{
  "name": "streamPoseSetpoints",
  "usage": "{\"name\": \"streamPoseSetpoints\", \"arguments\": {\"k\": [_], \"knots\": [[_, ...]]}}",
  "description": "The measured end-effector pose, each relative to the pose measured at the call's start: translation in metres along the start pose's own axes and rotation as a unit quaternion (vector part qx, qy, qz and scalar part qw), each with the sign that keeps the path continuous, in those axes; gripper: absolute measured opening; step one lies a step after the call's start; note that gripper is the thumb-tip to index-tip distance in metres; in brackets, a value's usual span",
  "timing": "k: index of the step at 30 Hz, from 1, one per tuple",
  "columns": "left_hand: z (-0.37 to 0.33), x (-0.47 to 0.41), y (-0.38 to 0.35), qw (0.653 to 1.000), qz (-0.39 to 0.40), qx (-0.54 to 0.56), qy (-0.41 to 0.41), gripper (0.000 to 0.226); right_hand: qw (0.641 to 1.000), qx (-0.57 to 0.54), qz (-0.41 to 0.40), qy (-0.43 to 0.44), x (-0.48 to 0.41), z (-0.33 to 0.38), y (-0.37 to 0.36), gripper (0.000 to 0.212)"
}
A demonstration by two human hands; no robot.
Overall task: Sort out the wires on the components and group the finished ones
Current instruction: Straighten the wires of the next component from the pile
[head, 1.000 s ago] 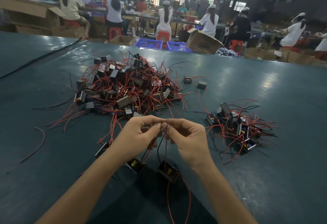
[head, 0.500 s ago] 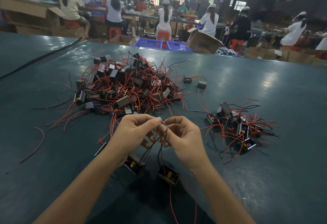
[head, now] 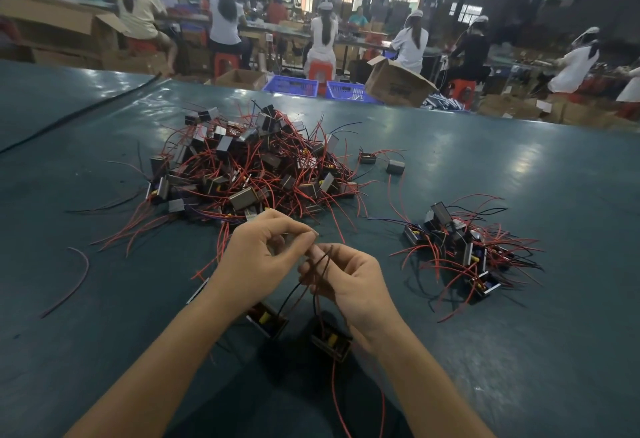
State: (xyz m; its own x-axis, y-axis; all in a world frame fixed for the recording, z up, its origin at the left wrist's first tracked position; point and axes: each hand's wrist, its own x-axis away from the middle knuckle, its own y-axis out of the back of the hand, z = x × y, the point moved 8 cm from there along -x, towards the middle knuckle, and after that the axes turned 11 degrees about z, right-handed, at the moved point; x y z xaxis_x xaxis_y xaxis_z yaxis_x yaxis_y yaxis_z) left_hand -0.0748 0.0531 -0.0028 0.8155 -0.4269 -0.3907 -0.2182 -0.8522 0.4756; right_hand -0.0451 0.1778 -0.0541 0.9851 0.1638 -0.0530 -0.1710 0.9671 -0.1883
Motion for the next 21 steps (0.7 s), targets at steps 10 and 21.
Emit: {"name": "streamPoseSetpoints", "arguments": {"k": [10, 21], "knots": [[-0.016, 0.005, 0.006, 0.988, 0.005, -0.102, -0.114, 0.013, 0.999, 0.037, -0.014, 0.026, -0.001, 0.004, 0.003, 0.009], [-0.031, 0.013, 0.01, 0.971, -0.058, -0.173, -0.153, 0.022, 0.976, 0.165, -0.064, 0.128, 0.003, 0.018, 0.006, 0.012]]}}
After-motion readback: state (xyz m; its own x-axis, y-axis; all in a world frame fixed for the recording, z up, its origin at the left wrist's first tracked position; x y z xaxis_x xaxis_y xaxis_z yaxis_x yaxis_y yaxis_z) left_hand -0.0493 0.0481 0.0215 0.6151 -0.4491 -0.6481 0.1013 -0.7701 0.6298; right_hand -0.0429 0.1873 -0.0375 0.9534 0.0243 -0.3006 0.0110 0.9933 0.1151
